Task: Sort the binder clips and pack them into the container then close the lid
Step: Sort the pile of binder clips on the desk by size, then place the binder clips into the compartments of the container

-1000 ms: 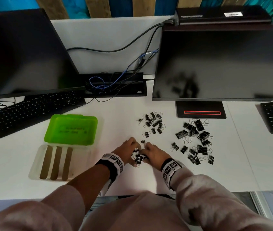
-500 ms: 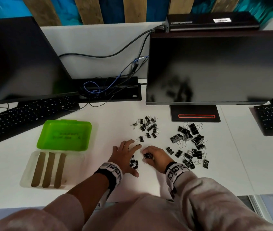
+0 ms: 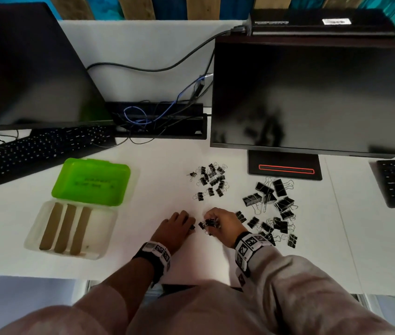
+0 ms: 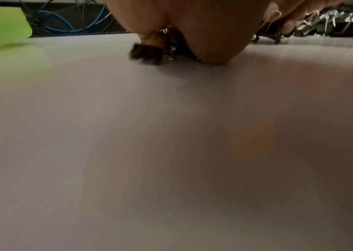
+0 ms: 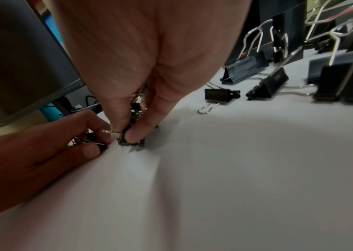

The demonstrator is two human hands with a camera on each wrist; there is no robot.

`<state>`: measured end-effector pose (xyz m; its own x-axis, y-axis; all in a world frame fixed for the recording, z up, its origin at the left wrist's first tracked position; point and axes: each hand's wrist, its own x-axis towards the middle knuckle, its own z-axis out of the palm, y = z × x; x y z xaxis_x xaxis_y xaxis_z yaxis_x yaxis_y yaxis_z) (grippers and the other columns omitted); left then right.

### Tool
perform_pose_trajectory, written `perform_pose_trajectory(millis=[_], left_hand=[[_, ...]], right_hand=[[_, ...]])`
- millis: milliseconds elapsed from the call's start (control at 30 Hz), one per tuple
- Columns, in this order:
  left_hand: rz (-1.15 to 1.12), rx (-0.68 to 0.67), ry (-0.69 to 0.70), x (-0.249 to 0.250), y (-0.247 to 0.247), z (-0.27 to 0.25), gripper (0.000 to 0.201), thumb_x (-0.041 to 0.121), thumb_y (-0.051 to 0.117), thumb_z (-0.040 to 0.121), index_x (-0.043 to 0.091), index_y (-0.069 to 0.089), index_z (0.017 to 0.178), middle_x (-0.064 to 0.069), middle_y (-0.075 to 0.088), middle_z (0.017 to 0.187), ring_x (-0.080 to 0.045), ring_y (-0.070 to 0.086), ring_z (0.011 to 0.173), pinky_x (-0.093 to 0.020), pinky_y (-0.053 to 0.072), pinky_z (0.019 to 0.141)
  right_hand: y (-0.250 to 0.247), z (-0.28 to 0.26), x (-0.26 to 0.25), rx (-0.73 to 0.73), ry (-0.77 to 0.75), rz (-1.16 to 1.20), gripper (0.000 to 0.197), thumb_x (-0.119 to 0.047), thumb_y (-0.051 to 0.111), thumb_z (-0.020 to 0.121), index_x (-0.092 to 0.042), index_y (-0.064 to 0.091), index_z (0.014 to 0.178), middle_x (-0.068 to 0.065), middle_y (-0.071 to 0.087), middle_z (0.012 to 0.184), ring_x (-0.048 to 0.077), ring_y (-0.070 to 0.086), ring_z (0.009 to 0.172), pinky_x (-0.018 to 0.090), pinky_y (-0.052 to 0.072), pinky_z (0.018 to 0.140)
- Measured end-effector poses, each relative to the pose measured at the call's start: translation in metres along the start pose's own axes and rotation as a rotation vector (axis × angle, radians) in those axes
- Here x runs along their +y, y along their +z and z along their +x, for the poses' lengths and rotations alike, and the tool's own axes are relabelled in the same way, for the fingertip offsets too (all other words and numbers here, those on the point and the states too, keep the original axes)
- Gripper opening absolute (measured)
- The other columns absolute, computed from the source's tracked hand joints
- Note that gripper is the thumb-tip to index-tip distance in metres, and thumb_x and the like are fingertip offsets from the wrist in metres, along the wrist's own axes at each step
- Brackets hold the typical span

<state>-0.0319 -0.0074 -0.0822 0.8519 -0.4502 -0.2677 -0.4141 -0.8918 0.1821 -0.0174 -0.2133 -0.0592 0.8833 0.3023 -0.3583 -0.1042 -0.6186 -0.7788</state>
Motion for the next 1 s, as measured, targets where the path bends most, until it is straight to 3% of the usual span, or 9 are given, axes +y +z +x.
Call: perform_pose_trajectory(millis=[133,233,333,400,467,600,700,867,1000], left_hand=[[-0.083,-0.184,-0.081,0.000,-0.006,0.000,0.045,0.049,0.021,0.089,0.022,0.037,0.122,-0.005,0.039,0.127,-0.025,0.048,0.108,-0.038,0.050,0.066],[-0.177,-0.172,-0.130,0.002,-0.017,0.004,0.046,0.048,0.025,0.093,0.016,0.044,0.120,-0.007,0.040,0.123,-0.028,0.053,0.103,-0.041,0.050,0.074],[-0.371,-0.061,-0.232,0.003,-0.025,0.009,0.031,0.040,0.038,0.097,0.014,0.047,0.111,-0.006,0.042,0.114,-0.029,0.058,0.088,-0.041,0.049,0.078],[-0.498,0.056,-0.277,0.005,-0.030,0.011,0.027,0.036,0.044,0.096,0.012,0.050,0.106,-0.007,0.045,0.109,-0.027,0.056,0.083,-0.040,0.048,0.080],[-0.589,0.143,-0.302,0.007,-0.038,0.014,0.025,0.034,0.049,0.095,0.010,0.052,0.102,-0.008,0.048,0.105,-0.025,0.054,0.083,-0.037,0.046,0.080],[-0.651,0.224,-0.294,0.006,-0.054,0.012,0.021,0.029,0.051,0.094,0.009,0.053,0.100,-0.009,0.049,0.102,-0.021,0.050,0.082,-0.034,0.043,0.079],[-0.680,0.303,-0.312,-0.006,-0.063,0.009,0.017,0.023,0.053,0.093,0.007,0.053,0.098,-0.006,0.049,0.099,-0.015,0.045,0.081,-0.030,0.041,0.080],[-0.730,0.434,-0.358,-0.047,-0.086,-0.007,0.015,0.022,0.054,0.092,0.008,0.053,0.097,-0.005,0.049,0.099,-0.016,0.048,0.083,-0.027,0.040,0.076],[-0.710,0.517,-0.405,-0.104,-0.101,-0.041,0.017,0.022,0.054,0.092,0.005,0.052,0.096,-0.009,0.050,0.097,-0.015,0.043,0.085,-0.021,0.030,0.071]], right_hand=[[-0.001,0.002,-0.003,0.006,0.025,-0.041,0.028,-0.011,0.069,0.079,-0.014,0.063,0.106,0.006,0.068,0.103,0.018,0.062,0.090,0.018,0.045,0.080],[-0.005,0.003,-0.005,0.014,0.010,-0.044,0.027,-0.011,0.069,0.080,-0.011,0.064,0.106,0.007,0.069,0.101,0.017,0.063,0.086,0.014,0.043,0.076],[-0.007,0.004,-0.007,0.024,0.006,0.007,0.026,-0.013,0.071,0.080,-0.012,0.063,0.105,0.005,0.068,0.098,0.011,0.060,0.077,0.015,0.047,0.072],[-0.008,0.007,-0.012,0.021,0.010,0.016,0.025,-0.013,0.070,0.080,-0.015,0.062,0.104,0.002,0.066,0.097,0.012,0.061,0.078,0.022,0.052,0.075],[-0.010,0.012,-0.022,0.027,-0.002,0.039,0.025,-0.012,0.070,0.080,-0.016,0.062,0.103,0.000,0.065,0.095,0.014,0.062,0.078,0.030,0.055,0.077],[-0.009,0.024,-0.052,0.027,-0.054,0.091,0.021,-0.006,0.066,0.081,-0.012,0.061,0.100,0.001,0.064,0.087,0.018,0.063,0.069,0.031,0.055,0.066],[-0.005,0.034,-0.072,0.048,-0.070,0.120,0.021,-0.008,0.068,0.080,-0.021,0.059,0.092,0.002,0.066,0.085,0.021,0.066,0.067,0.037,0.058,0.068],[0.013,0.054,-0.125,0.042,-0.100,0.185,0.021,-0.003,0.068,0.081,-0.020,0.057,0.088,0.004,0.064,0.084,0.023,0.069,0.064,0.033,0.058,0.065],[0.053,0.078,-0.181,-0.001,-0.159,0.187,0.019,-0.003,0.069,0.080,-0.013,0.059,0.093,0.002,0.064,0.079,0.001,0.063,0.049,0.014,0.052,0.053]])
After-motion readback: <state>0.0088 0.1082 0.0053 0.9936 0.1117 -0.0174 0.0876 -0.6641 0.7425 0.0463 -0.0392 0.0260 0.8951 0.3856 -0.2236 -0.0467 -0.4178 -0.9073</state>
